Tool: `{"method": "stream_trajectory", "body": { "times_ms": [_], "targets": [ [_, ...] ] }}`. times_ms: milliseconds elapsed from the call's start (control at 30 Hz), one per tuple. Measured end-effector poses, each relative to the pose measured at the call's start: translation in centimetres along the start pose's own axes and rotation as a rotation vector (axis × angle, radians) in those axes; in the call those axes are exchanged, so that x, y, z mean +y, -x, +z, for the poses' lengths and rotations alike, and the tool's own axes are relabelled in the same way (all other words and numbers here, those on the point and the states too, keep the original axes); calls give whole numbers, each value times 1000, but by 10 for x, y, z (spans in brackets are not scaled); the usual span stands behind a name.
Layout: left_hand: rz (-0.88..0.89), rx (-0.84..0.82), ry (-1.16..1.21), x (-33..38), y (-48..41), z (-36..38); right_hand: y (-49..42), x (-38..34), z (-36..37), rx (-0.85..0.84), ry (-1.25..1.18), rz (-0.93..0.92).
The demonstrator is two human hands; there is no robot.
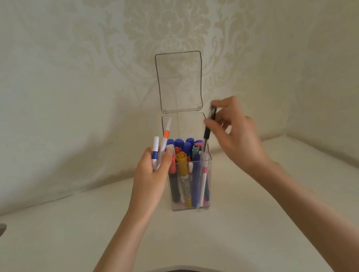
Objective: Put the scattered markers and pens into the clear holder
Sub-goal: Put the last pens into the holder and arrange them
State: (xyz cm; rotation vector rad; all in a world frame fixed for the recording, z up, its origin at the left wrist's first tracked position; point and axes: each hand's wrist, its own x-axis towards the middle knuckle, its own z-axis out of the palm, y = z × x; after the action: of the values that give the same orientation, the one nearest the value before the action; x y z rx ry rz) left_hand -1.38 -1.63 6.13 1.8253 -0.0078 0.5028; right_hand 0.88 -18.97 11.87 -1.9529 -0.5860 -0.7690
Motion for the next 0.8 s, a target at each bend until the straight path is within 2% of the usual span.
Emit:
{"method": "stream_trajectory", "body": {
  "times_ms": [367, 467, 533, 700, 800],
  "targets": [
    [-20, -43, 41, -1, 0, 0, -10, -6, -13, -96, 45, 129],
    [-11, -37, 34, -1, 0, -1, -6, -8, -7, -251, 125, 121],
    [-12, -39, 22, 0, 1, -1, 1, -4, -1, -294, 160, 136],
    [2, -46, 24, 2, 2, -2, 9, 7, -3, -255, 257, 73],
    [21, -33, 21, 3, 6, -4, 14, 14, -5, -315, 339, -115]
  ]
}}
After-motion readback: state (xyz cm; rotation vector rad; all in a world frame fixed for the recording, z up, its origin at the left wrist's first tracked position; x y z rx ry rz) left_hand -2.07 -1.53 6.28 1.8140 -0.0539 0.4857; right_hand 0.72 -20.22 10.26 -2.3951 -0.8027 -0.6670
